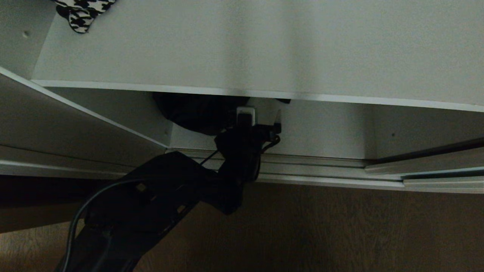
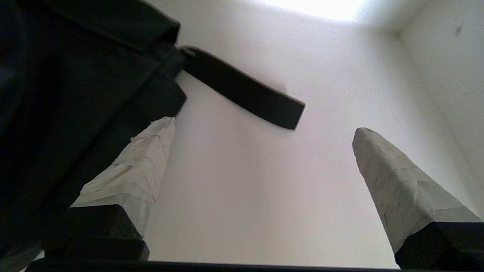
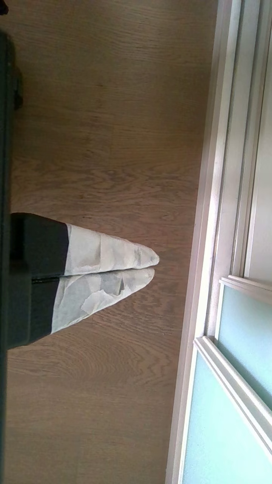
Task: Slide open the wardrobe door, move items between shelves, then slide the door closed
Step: Place the bag on the lower shelf
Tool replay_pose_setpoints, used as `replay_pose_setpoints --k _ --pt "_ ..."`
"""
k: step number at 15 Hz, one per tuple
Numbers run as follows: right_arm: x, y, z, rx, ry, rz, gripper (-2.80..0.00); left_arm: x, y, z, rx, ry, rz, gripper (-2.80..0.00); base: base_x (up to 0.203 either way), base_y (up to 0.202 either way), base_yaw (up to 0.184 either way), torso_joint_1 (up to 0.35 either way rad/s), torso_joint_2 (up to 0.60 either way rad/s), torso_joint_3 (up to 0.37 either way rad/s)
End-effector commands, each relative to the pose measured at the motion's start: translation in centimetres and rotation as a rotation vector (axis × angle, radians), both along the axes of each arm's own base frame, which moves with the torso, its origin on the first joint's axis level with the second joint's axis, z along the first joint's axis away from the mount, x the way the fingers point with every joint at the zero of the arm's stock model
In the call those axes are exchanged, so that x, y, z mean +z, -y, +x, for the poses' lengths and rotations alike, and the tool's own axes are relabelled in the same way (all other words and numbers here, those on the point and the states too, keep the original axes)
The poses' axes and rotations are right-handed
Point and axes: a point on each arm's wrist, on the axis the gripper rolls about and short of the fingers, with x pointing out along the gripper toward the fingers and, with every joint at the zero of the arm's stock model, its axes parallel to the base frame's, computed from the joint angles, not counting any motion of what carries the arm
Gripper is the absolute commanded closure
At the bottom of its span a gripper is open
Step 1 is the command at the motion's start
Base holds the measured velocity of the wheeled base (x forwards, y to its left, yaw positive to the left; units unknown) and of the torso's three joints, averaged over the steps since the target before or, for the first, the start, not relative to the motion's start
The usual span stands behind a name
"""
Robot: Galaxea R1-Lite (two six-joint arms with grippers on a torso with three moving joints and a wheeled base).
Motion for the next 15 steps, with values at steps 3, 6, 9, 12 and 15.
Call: replay_pose_setpoints --k 3,6,9,12,15 --pt "0.0 0.0 0.0 0.0 0.002 0.0 0.0 0.2 -0.7 -1.9 0.007 -0.018 0.012 -2.8 0.0 0.0 0.0 0.0 0.0 0.0" --pt "0.0 0.0 0.0 0.0 0.002 -0.001 0.0 5.4 -2.5 -5.6 0.027 -0.032 -0.013 -2.8 0.0 0.0 0.0 0.0 0.0 0.0" --pt "0.0 0.0 0.0 0.0 0.002 0.0 0.0 8.3 -5.3 -9.9 0.082 -0.132 0.013 0.0 0.0 0.0 0.0 0.0 0.0 0.0" --pt "0.0 0.0 0.0 0.0 0.002 -0.001 0.0 5.7 -6.8 -14.2 0.062 -0.301 0.127 0.0 0.0 0.0 0.0 0.0 0.0 0.0" --pt "0.0 0.0 0.0 0.0 0.002 -0.001 0.0 2.0 -7.3 -18.1 0.058 -0.445 0.233 0.0 0.0 0.0 0.0 0.0 0.0 0.0"
